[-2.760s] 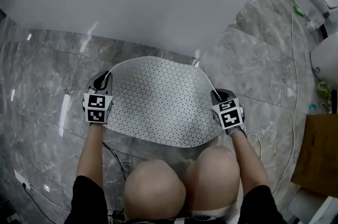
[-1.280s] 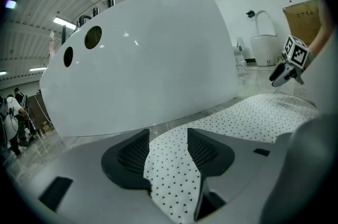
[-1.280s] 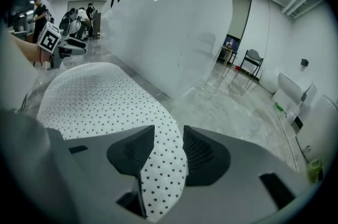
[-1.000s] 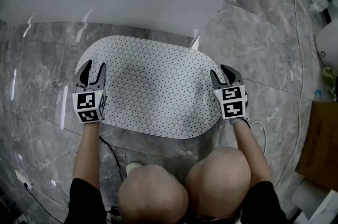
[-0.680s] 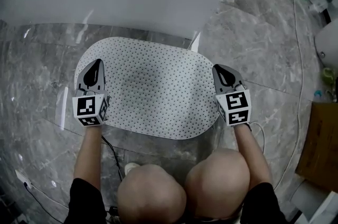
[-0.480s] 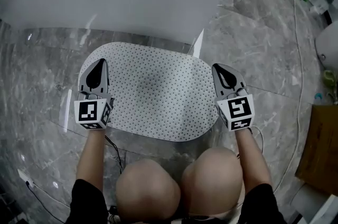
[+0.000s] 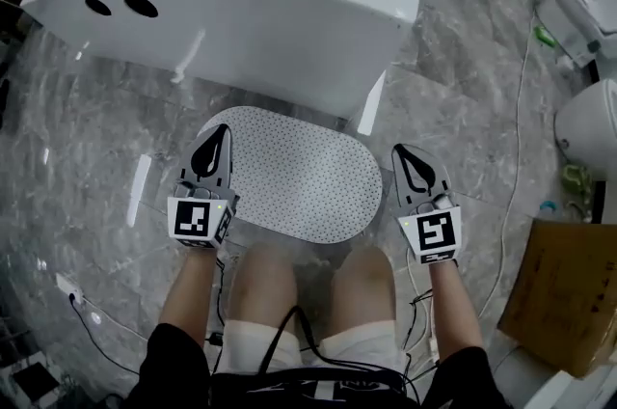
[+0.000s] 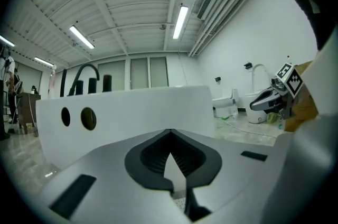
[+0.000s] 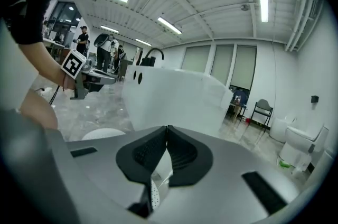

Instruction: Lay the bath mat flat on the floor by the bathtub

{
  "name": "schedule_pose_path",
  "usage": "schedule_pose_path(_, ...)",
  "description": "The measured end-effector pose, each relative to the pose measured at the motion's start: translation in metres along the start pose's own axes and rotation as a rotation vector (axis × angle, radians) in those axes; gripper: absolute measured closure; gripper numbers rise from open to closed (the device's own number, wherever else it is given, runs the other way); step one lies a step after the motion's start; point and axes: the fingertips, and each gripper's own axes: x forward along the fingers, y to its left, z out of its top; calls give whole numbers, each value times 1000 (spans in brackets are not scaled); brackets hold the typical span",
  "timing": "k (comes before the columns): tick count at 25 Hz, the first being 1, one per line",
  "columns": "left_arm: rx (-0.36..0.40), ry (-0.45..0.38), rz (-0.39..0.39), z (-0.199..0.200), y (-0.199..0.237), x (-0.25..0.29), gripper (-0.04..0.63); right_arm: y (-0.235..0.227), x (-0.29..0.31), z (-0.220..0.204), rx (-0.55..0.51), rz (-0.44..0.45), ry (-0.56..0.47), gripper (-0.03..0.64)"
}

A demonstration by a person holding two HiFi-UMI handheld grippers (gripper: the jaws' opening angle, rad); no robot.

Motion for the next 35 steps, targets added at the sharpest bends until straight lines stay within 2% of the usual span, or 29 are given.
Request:
schedule_pose_path(9,-67,-47,-70,220,-36,-42,581,-38,-102,187,29,14,-38,592)
schedule_pose_path(14,-55,-81,-78,330,-46,-73,581,-49,-156,274,40,33,-41,592)
schedule_pose_path(18,-46,-86,-74,400,-46,-96,581,-58,-188,339,66,36,-99,592)
schedule_pose_path(27,-49,-109,-44,511,-39,-147,581,-77,-243,428,220,46,-167,592)
schedule_pose_path(31,-70,-119,-19,537,-35,-170,581,-73,-259,448,244,55,-188,592)
schedule_pose_path(35,-98,-133,4,552,-28,-186,581,-65,-271,470,221,84,-214,592)
